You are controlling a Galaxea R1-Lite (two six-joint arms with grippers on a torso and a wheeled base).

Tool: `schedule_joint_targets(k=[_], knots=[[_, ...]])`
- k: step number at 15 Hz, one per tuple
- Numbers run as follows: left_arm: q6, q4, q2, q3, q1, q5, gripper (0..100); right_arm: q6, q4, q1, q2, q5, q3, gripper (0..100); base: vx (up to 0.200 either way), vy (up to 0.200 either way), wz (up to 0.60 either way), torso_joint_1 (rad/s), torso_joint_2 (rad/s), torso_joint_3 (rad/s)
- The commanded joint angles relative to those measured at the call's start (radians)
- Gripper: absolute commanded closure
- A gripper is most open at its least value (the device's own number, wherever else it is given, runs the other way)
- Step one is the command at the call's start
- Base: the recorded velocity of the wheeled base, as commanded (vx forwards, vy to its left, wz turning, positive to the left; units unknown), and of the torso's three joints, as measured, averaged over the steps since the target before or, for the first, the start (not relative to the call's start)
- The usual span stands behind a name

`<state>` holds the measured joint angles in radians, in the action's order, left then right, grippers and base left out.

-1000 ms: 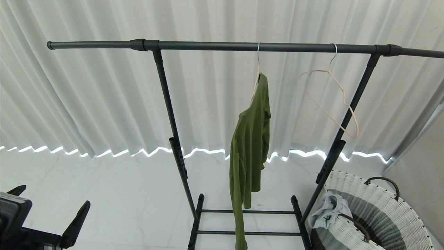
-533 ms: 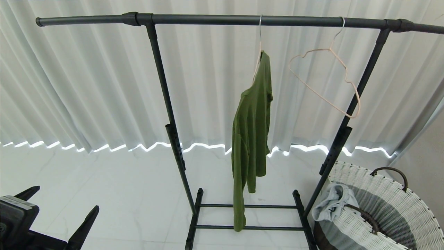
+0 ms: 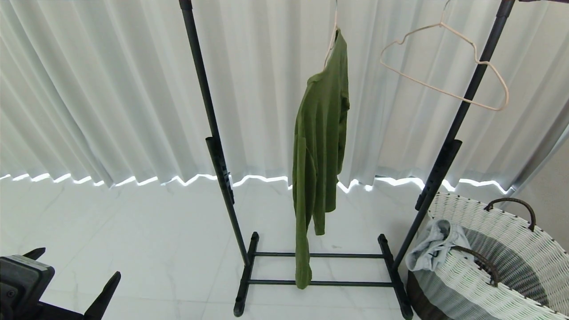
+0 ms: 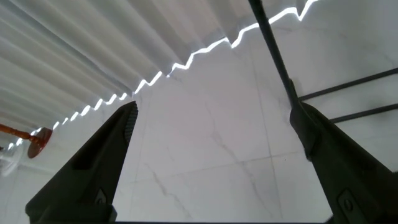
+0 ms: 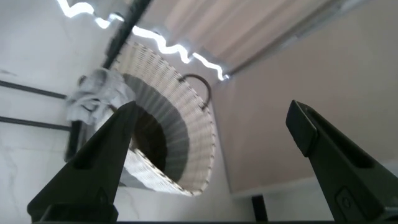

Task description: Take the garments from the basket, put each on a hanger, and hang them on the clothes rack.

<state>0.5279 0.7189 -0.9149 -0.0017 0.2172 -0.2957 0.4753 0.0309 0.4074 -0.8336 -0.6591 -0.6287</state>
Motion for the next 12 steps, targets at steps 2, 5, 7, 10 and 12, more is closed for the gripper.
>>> schedule_joint_targets(k=[2,5,7,10,12], knots=[[0.001,0.002,-0.001,0.0,-0.016,0.0,0,0.005,0.017,0.001,-0.004,0.055,0.001,0,0.0,0.0,0.0,-0.078,0.23,0.146],[0.006,0.002,0.001,-0.001,-0.016,0.0,0,0.006,0.018,0.001,-0.013,0.062,0.003,0,0.0,0.0,0.0,-0.015,0.05,0.034],[0.006,0.002,0.001,-0.001,-0.016,0.0,0,0.006,0.018,0.001,-0.019,0.064,0.003,0,0.0,-0.1,0.0,0.001,0.0,0.004],[0.006,0.002,0.002,-0.001,-0.016,0.001,0,0.006,0.017,0.001,-0.021,0.064,0.003,0,0.0,-0.2,0.0,-0.002,0.0,0.004],[0.006,0.002,0.004,-0.003,-0.016,0.001,0,0.006,0.017,0.001,-0.019,0.064,0.004,0,0.0,-0.2,0.0,0.007,0.01,0.005]])
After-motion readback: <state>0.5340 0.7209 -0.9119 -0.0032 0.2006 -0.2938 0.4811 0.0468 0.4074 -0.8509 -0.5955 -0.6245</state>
